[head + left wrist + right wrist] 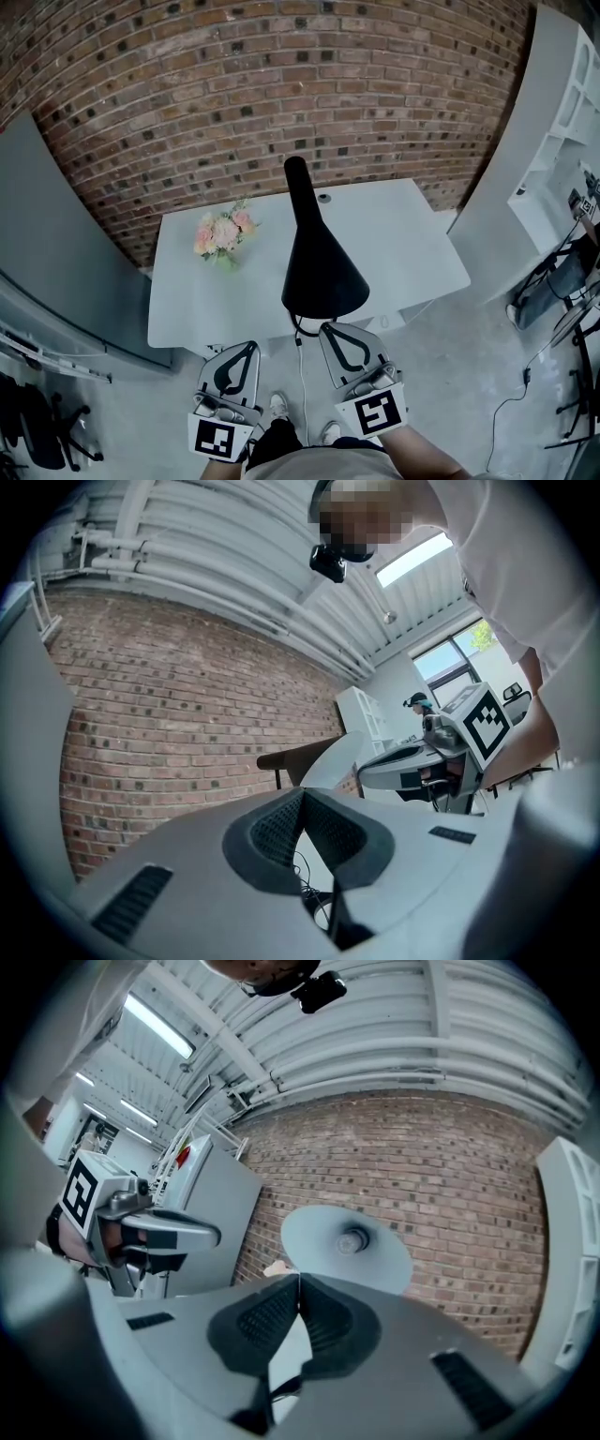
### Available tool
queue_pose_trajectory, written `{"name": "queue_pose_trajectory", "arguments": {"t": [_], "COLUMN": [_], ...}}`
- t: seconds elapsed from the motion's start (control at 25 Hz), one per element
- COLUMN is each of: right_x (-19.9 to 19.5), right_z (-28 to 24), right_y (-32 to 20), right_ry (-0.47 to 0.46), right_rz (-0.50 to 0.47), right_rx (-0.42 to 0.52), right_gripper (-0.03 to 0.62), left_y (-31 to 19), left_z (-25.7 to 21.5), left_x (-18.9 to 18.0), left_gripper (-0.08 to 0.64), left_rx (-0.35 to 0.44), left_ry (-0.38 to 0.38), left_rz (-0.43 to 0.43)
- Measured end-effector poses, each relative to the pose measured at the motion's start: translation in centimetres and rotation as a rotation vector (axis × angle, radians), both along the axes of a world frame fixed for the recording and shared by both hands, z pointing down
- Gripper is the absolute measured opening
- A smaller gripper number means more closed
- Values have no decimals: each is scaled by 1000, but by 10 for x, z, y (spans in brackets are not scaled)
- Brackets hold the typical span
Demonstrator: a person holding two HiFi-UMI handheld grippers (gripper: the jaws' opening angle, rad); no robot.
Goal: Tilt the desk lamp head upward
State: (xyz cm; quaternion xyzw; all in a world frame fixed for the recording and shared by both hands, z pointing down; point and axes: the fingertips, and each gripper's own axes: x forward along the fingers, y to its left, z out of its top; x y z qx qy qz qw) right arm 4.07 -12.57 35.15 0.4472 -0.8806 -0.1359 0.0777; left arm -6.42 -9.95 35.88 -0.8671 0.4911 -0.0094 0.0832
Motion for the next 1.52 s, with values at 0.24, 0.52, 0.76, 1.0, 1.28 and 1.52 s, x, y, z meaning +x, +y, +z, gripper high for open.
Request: {"name": "queue_pose_trajectory", "arguments": {"t": [0.24,0.52,0.76,1.0,1.28,1.52], "right_x": [10,21,27,29,30,26], "right_z": [4,7,10,12,14,16], "right_y": [13,26,35,40,41,43], "right_ry": [-2,-1,-11,-7,-10,8], "right_rz": [-18,-39,-55,-63,-67,-81], "right_rx": [-2,5,0,1,-7,-4], "right_gripper": [18,18,17,18,18,18], "left_y": [13,29,41,45,46,47], "left_z": [3,5,5,9,9,12], "left_x": [10,20,27,30,31,30], "left_gripper": [8,8,8,8,8,8], "left_rx": [1,0,9,-1,2,-6], "left_ry": [-4,-16,-25,-31,-31,-34], "left_rz": [-19,-40,-57,-61,-60,-59]}}
